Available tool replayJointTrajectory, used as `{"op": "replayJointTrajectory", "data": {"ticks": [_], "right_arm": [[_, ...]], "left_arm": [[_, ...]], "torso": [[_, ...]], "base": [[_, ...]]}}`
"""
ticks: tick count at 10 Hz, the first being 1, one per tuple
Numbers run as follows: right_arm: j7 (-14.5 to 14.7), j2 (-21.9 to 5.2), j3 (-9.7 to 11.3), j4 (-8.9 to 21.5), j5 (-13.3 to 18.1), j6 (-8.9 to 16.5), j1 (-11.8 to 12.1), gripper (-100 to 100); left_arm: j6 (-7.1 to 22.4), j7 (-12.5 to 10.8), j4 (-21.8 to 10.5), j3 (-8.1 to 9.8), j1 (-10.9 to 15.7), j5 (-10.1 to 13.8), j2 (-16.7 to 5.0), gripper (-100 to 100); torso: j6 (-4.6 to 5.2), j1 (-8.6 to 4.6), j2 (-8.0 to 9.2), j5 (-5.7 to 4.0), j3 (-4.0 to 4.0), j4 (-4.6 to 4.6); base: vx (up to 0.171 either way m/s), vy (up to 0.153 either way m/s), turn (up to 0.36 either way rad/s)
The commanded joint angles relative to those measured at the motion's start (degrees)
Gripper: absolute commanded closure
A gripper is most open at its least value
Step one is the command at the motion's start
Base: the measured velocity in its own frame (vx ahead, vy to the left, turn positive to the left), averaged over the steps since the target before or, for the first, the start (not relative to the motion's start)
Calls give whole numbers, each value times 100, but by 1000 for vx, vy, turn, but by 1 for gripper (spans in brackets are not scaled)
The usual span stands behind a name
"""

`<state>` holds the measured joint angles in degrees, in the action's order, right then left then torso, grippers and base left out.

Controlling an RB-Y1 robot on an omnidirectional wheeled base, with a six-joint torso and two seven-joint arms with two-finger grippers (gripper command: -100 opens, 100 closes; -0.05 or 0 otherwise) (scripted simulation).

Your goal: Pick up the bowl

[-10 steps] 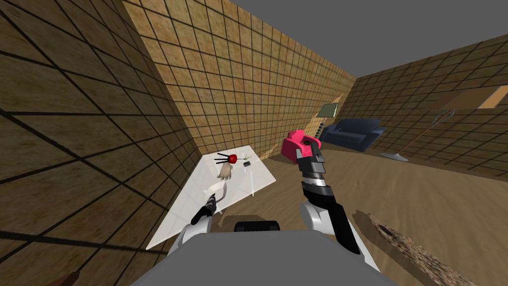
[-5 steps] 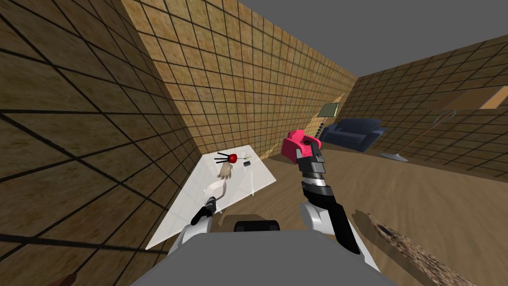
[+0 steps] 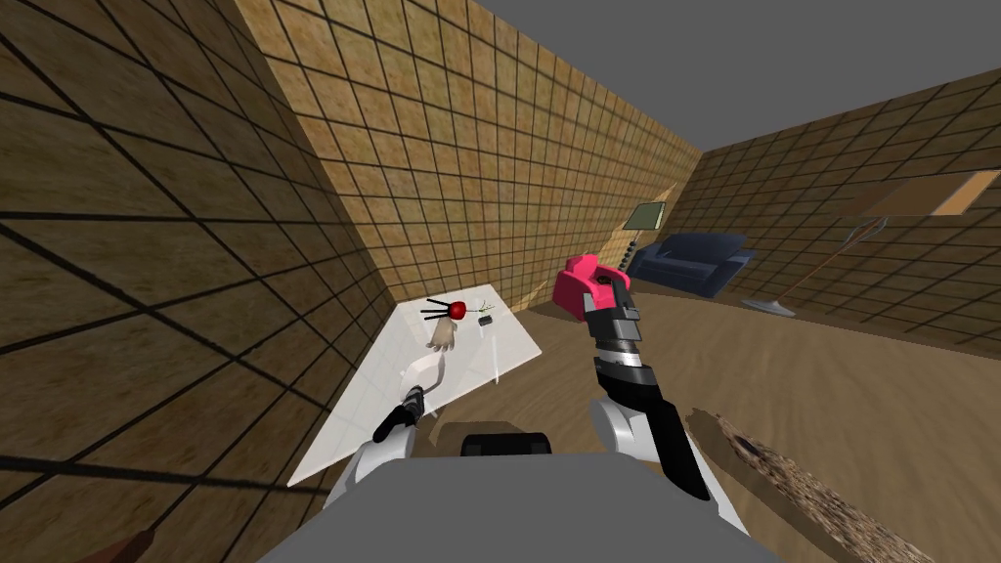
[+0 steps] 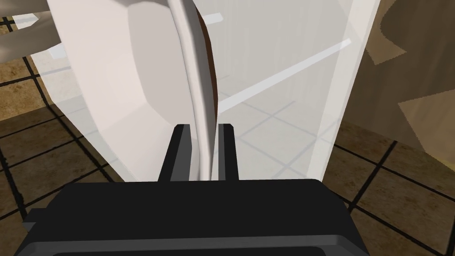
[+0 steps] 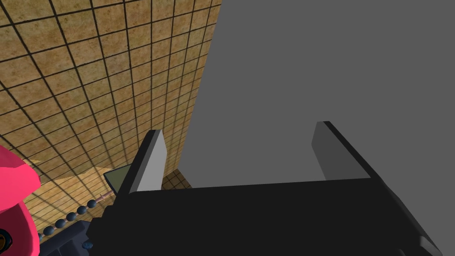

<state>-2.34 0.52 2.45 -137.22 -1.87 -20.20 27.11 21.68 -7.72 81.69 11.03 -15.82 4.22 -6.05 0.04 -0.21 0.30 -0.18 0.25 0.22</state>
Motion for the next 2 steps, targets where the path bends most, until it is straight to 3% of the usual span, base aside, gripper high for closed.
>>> {"op": "replayJointTrajectory", "data": {"ticks": [1,2], "right_arm": [[0,0,0,0,0,0,0,0],[0,0,0,0,0,0,0,0]], "left_arm": [[0,0,0,0,0,0,0,100],[16,-1,8,0,-4,1,-1,0]], "torso": [[0,0,0,0,0,0],[0,3,-5,0,-2,0]], "base": [[-15,-8,0],[0,0,0]]}}
